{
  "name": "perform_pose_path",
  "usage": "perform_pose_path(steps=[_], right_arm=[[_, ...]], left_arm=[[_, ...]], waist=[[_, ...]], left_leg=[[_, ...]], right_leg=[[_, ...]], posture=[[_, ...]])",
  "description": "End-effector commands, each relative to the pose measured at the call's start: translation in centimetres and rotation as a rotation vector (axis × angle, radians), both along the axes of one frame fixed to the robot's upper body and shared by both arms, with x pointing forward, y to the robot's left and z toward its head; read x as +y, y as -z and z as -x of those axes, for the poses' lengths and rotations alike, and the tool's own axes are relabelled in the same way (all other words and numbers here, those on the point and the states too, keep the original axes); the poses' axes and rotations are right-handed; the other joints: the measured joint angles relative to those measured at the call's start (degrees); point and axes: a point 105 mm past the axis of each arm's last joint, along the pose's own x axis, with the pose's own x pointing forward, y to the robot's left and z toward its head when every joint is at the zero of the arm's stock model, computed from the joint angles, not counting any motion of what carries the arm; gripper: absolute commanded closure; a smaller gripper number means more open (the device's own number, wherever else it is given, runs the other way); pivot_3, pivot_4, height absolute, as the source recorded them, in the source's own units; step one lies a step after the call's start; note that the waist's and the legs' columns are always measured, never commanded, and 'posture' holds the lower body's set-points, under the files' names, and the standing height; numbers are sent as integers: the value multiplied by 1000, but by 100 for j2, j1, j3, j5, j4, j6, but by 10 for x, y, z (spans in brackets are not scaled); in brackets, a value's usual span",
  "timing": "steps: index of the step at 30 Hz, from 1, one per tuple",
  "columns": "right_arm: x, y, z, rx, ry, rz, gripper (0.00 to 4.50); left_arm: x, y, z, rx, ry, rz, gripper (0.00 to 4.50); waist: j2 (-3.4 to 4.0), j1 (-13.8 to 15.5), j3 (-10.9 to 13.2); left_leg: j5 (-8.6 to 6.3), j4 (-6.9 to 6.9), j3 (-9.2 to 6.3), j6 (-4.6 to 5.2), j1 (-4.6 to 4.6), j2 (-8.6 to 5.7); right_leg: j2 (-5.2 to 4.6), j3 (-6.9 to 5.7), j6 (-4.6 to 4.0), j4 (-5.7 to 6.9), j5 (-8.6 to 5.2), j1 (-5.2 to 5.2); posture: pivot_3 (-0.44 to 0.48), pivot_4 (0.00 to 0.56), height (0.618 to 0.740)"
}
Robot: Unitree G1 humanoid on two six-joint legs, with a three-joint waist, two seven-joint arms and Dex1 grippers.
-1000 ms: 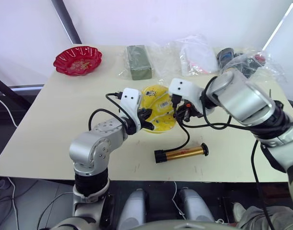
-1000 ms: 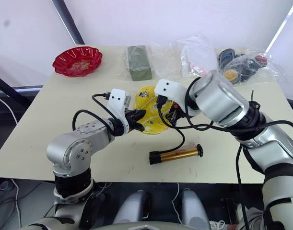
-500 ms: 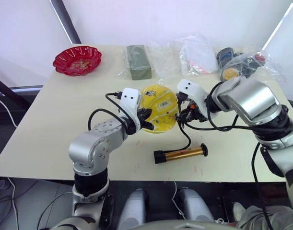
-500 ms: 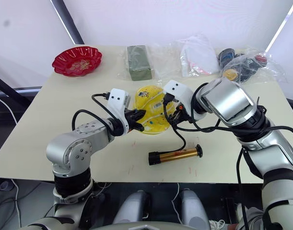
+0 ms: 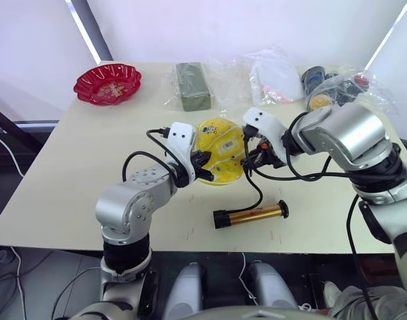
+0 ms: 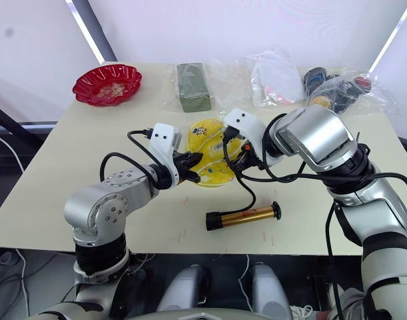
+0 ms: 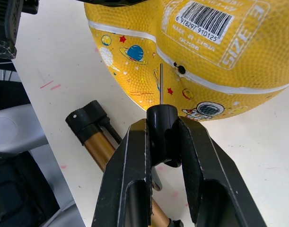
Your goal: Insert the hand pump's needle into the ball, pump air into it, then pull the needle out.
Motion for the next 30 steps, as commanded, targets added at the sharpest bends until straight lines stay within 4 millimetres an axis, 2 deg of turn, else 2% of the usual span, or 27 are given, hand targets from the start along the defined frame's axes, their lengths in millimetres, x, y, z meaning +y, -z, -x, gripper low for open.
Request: perform_pose_path(steps=[1,30], right_arm=[[0,-9,-1,-18,-2,-18,4205],[-3,-3,-10,-21,40,4,4205]], left_arm=[[-3,-6,4,-29,21,-3,4500],[-5,-6,4,-33,28,-8,4500]], waist=[[0,0,0],[0,3,0]], left_leg=[[0,0,0,0,0,0],[0,2,-3,0,-4,-3]], right_leg=[[0,0,0,0,0,0],[1,-3,1,0,0,-1]], posture=[[0,150,740],[0,150,740]])
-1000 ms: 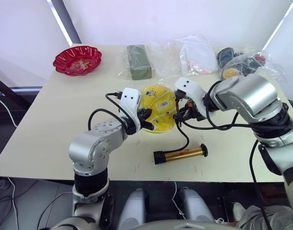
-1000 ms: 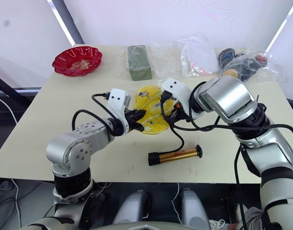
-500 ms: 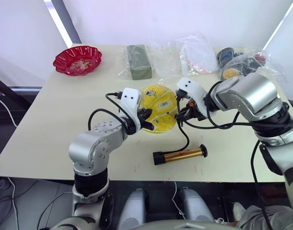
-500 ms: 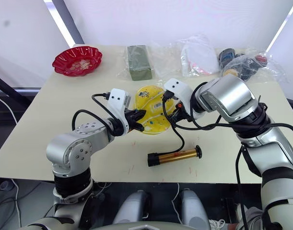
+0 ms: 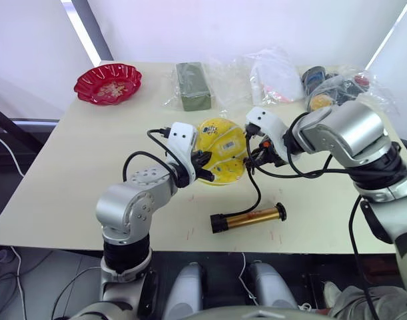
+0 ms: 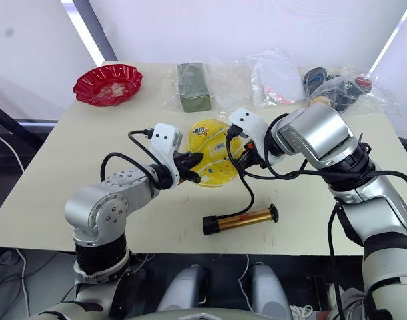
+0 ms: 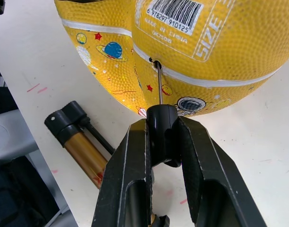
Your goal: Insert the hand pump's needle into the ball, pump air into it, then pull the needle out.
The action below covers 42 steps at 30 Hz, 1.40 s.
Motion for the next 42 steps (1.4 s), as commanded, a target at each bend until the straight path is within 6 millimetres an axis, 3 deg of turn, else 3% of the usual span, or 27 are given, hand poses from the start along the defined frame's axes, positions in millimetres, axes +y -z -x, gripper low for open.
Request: perform_pose_path(steps=[1,12,28,42], right_arm=[[3,-8,0,-28,-16,4,4205],[2,-7,2,4,-1,3,4205],[-3,0,-1,236,105,-288,4205],[0,-11,-3,381,159,-511,4205]], left_arm=[[-4,-6,4,-32,23,-5,4500],[-4,-6,4,-38,25,-14,4500],[-2,-6,4,-37,21,-19,4500],[0,-5,4,-37,21,-25,4500]], waist=[[0,0,0],[0,1,0],[0,-8,0],[0,-56,0]], left_leg=[[0,0,0,0,0,0],[0,0,-2,0,-1,-1],[0,1,-2,1,-4,-4],[1,2,-2,2,-8,-7]], right_leg=[[0,0,0,0,0,0],[0,-2,0,0,0,0],[2,-1,1,2,0,-1],[8,0,1,3,0,-3]], posture=[[0,150,740],[0,150,740],[0,150,740],[0,150,740]])
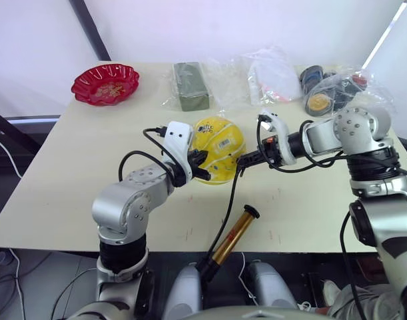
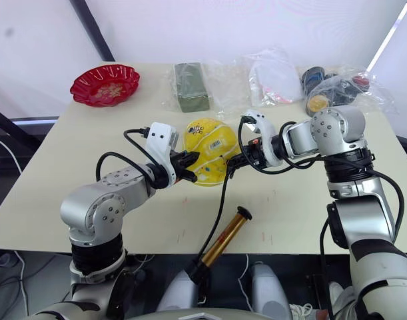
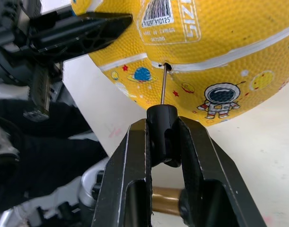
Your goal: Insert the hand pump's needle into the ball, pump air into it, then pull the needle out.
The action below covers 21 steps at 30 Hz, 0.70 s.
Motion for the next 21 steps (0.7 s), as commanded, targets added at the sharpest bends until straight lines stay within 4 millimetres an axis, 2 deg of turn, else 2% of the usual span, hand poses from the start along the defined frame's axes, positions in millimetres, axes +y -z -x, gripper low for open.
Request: perform_pose_path(steps=[1,15,21], right_arm=[[0,-18,3,-3,-10,-93,4205],[-9,-4,11,98,37,-123,4205],[-10,-7,8,108,70,-150,4205]], left_arm=[[-6,-5,5,-27,34,-2,4500],[-4,-5,3,-29,28,-8,4500],[-4,-5,3,-29,28,-7,4500]], waist=[[0,1,0],[0,15,0],[0,15,0]], left_leg=[[0,0,0,0,0,0],[1,5,-15,1,-27,-1],[1,6,-19,2,-29,-1]], right_leg=[[1,0,0,0,0,0],[5,-12,4,-7,-2,-10],[7,-14,4,-6,-2,-10]], posture=[[0,150,740],[0,150,740],[0,150,740]])
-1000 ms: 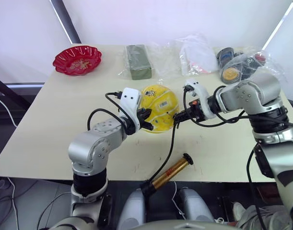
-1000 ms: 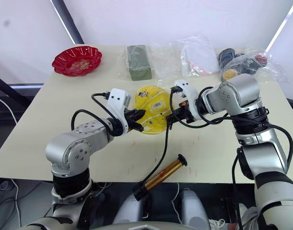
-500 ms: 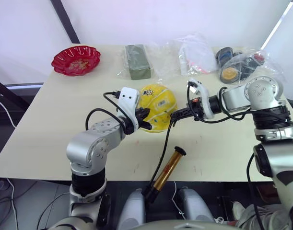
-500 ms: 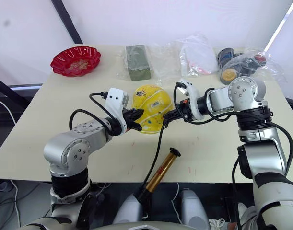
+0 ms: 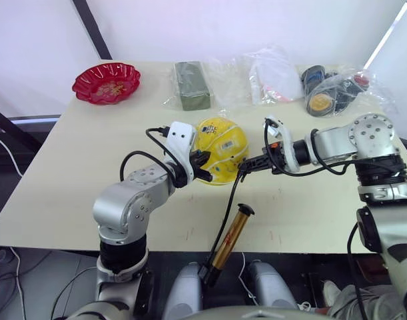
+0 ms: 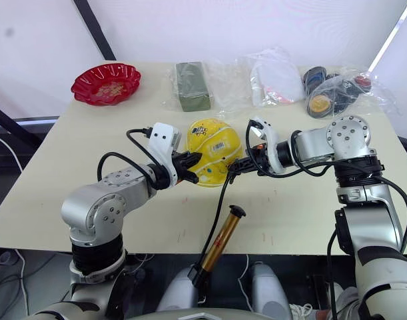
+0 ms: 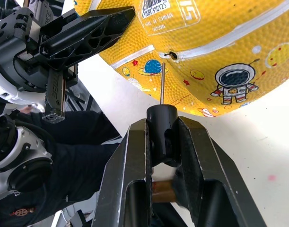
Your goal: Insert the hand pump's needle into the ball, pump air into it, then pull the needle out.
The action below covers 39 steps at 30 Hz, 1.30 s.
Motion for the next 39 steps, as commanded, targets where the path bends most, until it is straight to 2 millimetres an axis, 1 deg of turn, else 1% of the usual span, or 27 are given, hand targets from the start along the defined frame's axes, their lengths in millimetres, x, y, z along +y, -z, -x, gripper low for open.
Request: perform_pose_path(steps=[1,8,20,25,30,34,39], right_arm=[[-1,-14,-1,-22,10,-57,4205],[-5,-13,-3,-12,42,-53,4205],[-8,-6,3,-2,31,-30,4205],[-7,-6,2,-6,33,-27,4205],[2,-13,6,-22,-5,-56,4205],[3,-14,8,-28,-15,-58,4205],[0,-12,5,-26,4,-48,4205]], left_arm=[[-1,-5,3,-26,9,-6,4500],[-3,-5,2,-27,12,-5,4500],[-3,-5,2,-25,14,-5,4500],[-3,-5,2,-25,15,-5,4500],[-3,-5,3,-24,17,-5,4500],[-3,-4,3,-24,16,-6,4500],[-3,-5,3,-25,16,-6,4500]], waist=[[0,1,0],[0,4,0],[0,4,0],[0,6,0],[0,5,0],[0,11,0],[0,14,0]], left_leg=[[0,0,0,0,-1,0],[0,0,-1,0,-2,0],[0,0,-1,1,-3,0],[1,0,-2,1,-2,0],[1,0,-2,1,-2,0],[1,1,-3,1,-3,0],[1,1,-2,1,-4,0]], right_leg=[[0,0,0,0,0,0],[1,-1,0,-1,0,0],[2,-1,1,-2,-1,0],[4,0,1,-1,-1,0],[4,0,1,-2,-1,0],[5,0,1,-1,-1,0],[4,0,1,-3,-1,0]], posture=[[0,150,740],[0,150,740],[0,150,740],[0,150,740],[0,150,740],[0,150,740],[0,150,740]])
